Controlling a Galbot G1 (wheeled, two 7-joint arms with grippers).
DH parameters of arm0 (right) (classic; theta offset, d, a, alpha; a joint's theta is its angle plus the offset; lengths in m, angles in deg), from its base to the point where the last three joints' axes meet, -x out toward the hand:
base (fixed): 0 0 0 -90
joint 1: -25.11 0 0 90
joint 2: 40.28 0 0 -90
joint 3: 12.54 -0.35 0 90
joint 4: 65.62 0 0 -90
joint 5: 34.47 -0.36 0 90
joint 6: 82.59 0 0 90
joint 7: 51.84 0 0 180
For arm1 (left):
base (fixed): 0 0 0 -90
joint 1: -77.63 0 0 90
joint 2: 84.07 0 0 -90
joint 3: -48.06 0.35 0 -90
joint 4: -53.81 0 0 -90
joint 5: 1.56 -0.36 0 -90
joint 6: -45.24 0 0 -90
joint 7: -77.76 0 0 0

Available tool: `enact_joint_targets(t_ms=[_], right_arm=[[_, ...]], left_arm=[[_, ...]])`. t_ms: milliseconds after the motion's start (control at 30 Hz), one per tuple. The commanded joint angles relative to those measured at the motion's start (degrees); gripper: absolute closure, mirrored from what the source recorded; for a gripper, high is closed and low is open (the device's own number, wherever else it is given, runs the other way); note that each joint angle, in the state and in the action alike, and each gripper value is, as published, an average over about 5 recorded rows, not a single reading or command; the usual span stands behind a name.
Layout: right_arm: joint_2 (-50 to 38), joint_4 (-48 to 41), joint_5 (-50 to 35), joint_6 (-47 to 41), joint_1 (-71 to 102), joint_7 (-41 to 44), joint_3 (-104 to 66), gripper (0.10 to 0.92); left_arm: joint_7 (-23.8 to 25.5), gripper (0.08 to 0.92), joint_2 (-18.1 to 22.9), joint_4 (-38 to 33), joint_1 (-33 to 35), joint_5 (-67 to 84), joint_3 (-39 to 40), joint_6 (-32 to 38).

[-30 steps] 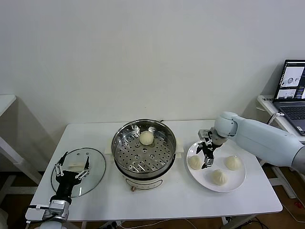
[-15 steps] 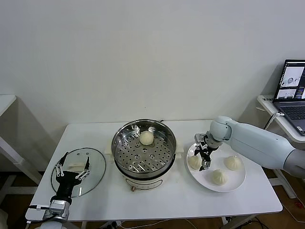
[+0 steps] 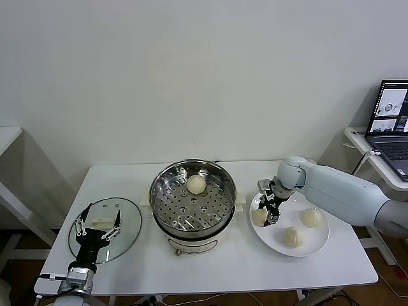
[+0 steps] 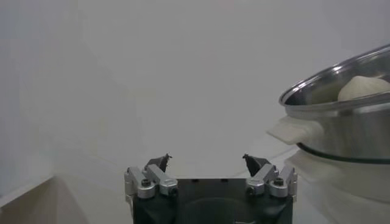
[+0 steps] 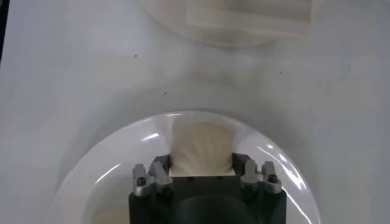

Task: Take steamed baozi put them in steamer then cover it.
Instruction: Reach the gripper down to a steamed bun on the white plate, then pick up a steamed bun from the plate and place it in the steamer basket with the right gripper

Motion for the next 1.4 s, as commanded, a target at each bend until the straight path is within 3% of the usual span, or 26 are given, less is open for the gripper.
enact_joint_targets(t_ms=[33, 433, 633, 800, 1033, 1400], right_arm=[[-2.1, 1.9, -1.1, -0.2, -1.9, 0.2, 0.3, 0.355], [-13.4, 20.5, -19.1, -4.8, -33.2, 1.3, 21.0, 0.38], [-11.5, 29.0, -29.2, -10.8, -48.0, -1.4, 28.9, 0.376], [-4.8, 34.0, -37.0, -18.5, -54.7, -4.2, 29.7, 0.374], [8.9, 31.9, -46.2, -26.6, -52.4, -9.5, 25.0, 0.369], [27.4, 18.2, -45.9, -29.0, -41.1, -11.6, 21.5, 0.389]], left_arm=[[-0.1, 0.177, 0.0, -0.1, 0.0, -0.1, 0.2, -0.1], [-0.3, 0.177, -0.6, -1.2, -0.3, -0.1, 0.8, -0.7], [-0.2, 0.177, -1.0, -1.3, -0.4, 0.0, 0.3, -0.5], [-0.2, 0.177, -1.2, -1.7, -0.4, 0.1, 0.1, -0.3], [-0.2, 0.177, -1.4, -2.5, -0.7, 0.3, 0.0, -0.3], [-0.2, 0.177, -2.1, -2.3, -0.9, 1.4, -2.3, -0.6]])
